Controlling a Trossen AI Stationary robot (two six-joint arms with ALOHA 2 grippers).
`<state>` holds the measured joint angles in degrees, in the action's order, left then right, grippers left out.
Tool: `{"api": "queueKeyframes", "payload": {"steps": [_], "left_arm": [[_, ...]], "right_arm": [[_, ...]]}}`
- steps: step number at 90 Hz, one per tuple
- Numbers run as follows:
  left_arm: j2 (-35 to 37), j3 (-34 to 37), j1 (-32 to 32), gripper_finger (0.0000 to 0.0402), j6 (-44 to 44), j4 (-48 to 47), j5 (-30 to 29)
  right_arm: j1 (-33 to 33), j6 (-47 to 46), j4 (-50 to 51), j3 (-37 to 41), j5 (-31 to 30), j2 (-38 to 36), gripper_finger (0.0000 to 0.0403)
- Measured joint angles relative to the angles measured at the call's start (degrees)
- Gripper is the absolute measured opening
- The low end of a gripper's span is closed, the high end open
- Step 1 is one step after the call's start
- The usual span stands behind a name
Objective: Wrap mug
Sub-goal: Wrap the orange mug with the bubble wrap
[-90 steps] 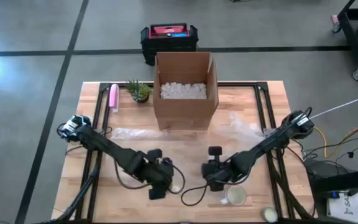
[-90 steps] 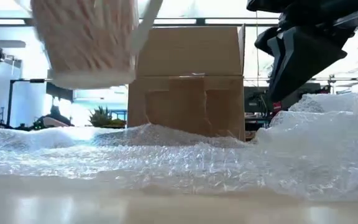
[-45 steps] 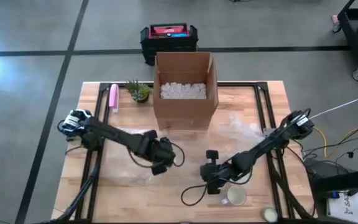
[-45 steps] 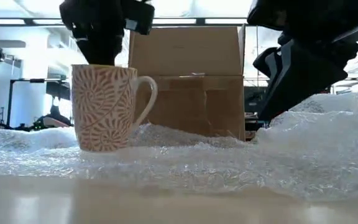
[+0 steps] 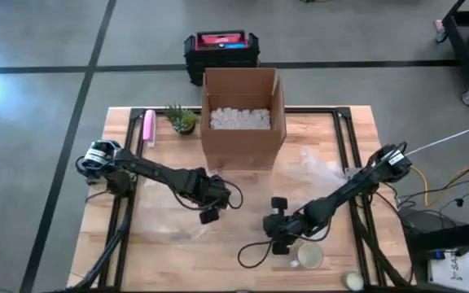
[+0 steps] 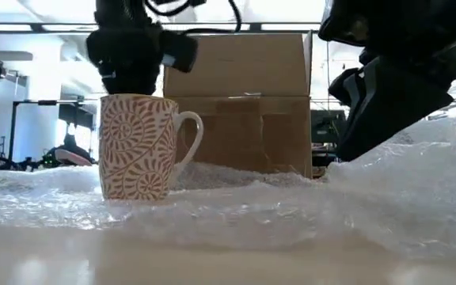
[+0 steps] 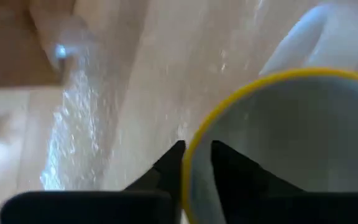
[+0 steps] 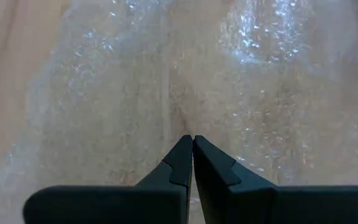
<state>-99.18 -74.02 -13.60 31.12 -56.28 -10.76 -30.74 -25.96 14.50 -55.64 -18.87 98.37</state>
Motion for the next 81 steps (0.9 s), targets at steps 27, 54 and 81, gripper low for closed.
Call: {"api": "queueKeyframes", "payload": {"steps": [27,54,81], "left_arm": [[4.36,-7.56,-2.54,0.0216,5.28,-8.23,3.68],[13.98,-1.50,-12.02,0.0237,17.24,-9.46,-4.12],[18.74,15.83,-17.21,0.0207,27.47,5.60,-4.57]], "right_arm": [[0.35,4.00,3.20,0.02,2.21,-0.17,0.0001],[0.76,2.12,9.66,-0.28,10.34,0.13,0.0101],[1.98,6.04,9.79,-0.35,7.69,3.99,0.0150]]}}
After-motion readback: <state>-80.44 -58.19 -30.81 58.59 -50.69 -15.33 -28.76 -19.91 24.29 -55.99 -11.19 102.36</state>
